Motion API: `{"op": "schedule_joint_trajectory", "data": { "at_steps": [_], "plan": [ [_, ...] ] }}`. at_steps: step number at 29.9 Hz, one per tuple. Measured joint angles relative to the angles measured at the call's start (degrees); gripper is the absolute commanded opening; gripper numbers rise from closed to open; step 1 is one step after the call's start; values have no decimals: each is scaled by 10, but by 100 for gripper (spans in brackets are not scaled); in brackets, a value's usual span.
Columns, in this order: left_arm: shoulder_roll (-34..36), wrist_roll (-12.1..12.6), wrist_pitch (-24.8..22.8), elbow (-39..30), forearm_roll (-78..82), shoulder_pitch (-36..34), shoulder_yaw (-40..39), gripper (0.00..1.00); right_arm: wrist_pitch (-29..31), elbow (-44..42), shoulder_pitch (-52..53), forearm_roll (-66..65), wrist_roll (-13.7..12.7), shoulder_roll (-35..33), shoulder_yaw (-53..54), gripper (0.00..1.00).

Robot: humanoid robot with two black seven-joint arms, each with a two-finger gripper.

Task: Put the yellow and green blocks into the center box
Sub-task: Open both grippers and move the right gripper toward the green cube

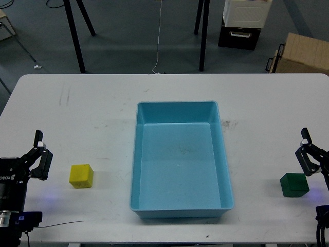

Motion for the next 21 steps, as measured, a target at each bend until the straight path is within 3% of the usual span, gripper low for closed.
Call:
{"op": "schedule_joint_trajectory", "data": {
  "at_steps": [6,14,17,21],
  "plan": [
    [3,-1,0,0,4,-9,0,100,-5,0,0,-10,-2,-48,-1,100],
    [4,2,0,1,13,-41,1,100,-41,-4,57,-144,-18,-328,-45,100],
    [4,2,0,1,15,-49,1,100,-43,-15,132,-193,-54,-423,-117,100],
    [3,2,0,2,23,-53,2,100,-44,-33,291,-273,-125,-521,-264,100]
  ]
}}
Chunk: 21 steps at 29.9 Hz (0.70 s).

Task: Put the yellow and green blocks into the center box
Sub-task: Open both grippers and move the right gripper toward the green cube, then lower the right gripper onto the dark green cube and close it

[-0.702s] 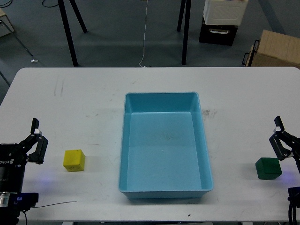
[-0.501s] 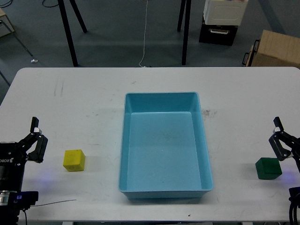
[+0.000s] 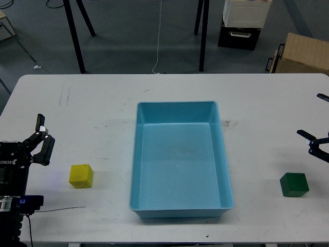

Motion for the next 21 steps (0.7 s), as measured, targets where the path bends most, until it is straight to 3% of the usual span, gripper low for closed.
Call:
{"op": "schedule_joint_trajectory", "data": {
  "at_steps": [5,11,16,21],
  "plan": [
    [-1,0,0,8,13,-1,12,100,18,-16,273,-149,-74,-48,-269,100],
    [-6,-2,0,16,29,-5,32,100,79,-13,555,-270,-98,-46,-579,100],
    [-7,-4,0,20,31,-7,41,100,83,-8,631,-339,-99,-22,-732,100],
    [-8,-4,0,31,31,-7,42,100,83,-2,604,-457,-99,9,-768,100]
  ]
}}
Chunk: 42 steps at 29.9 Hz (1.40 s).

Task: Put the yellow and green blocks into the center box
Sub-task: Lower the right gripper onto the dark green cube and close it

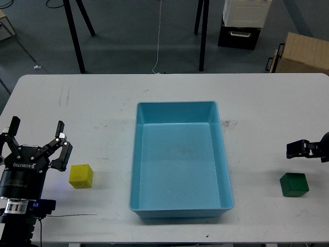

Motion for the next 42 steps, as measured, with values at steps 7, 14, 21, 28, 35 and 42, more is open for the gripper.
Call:
{"op": "schedule_joint_trajectory", "data": {
  "at_steps": [7,14,21,28,35,42],
  "plan": [
    [-2,0,0,13,0,0,0,100,-13,5,-20,-18,0,13,0,99],
    [-2,1,0,23,0,1,0,100,-18,4,-34,-1,0,34,5,100],
    [-2,0,0,26,0,2,1,100,-18,6,-36,12,0,37,11,100],
    [-3,0,0,28,0,3,1,100,-17,16,-44,12,0,37,14,100],
    [-6,-1,0,33,1,1,18,100,-18,16,-51,20,0,38,26,100],
    [-7,-2,0,35,3,0,29,100,-30,16,-69,33,0,55,27,99]
  ]
}}
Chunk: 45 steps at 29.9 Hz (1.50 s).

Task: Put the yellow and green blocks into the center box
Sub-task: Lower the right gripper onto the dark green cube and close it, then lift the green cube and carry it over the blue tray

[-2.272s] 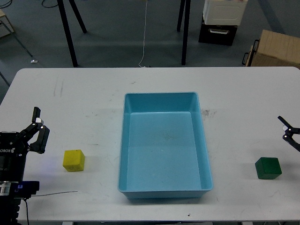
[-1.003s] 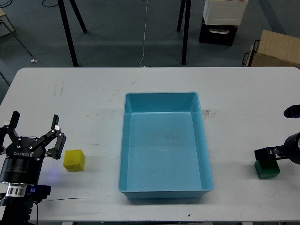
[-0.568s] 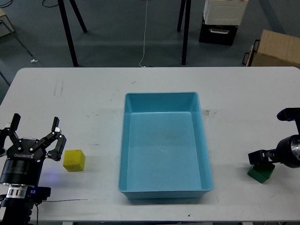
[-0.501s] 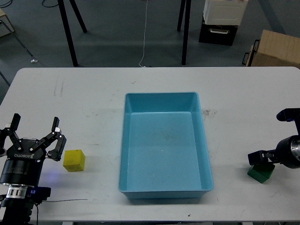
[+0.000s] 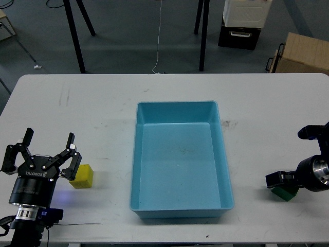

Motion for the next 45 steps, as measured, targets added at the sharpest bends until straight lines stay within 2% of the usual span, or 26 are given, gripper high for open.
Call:
{"op": "schedule_joint_trajectory", "data": {
  "at_steps": [3,6,7,10,11,19,30,33,36,41,45],
  "plan": [
    [0,0,0,3,0,0,0,100,-12,0,-5,0,0,2,0,96],
    [0,0,0,8,0,0,0,100,-16,0,-6,0,0,4,0,79],
    [0,0,0,10,0,0,1,100,-16,0,-6,0,0,5,0,71],
    [-1,0,0,15,0,0,1,100,-16,1,-7,1,0,7,0,36],
    [-2,0,0,17,0,-1,1,100,-16,1,-7,1,0,7,0,29],
    [-4,0,0,24,0,-3,1,100,-16,1,-10,4,0,8,0,3],
    [-4,0,0,25,0,-4,1,100,-20,12,-6,16,0,3,43,0],
    [-4,0,0,25,0,-4,1,100,-14,16,15,78,0,1,92,0],
    [-4,0,0,25,0,-4,1,100,-1,3,79,174,0,18,114,0],
    [-4,0,0,25,0,-10,1,100,12,-79,223,283,0,149,46,0],
    [-4,0,0,25,0,-11,1,100,11,-170,268,296,0,291,-8,0]
  ]
}}
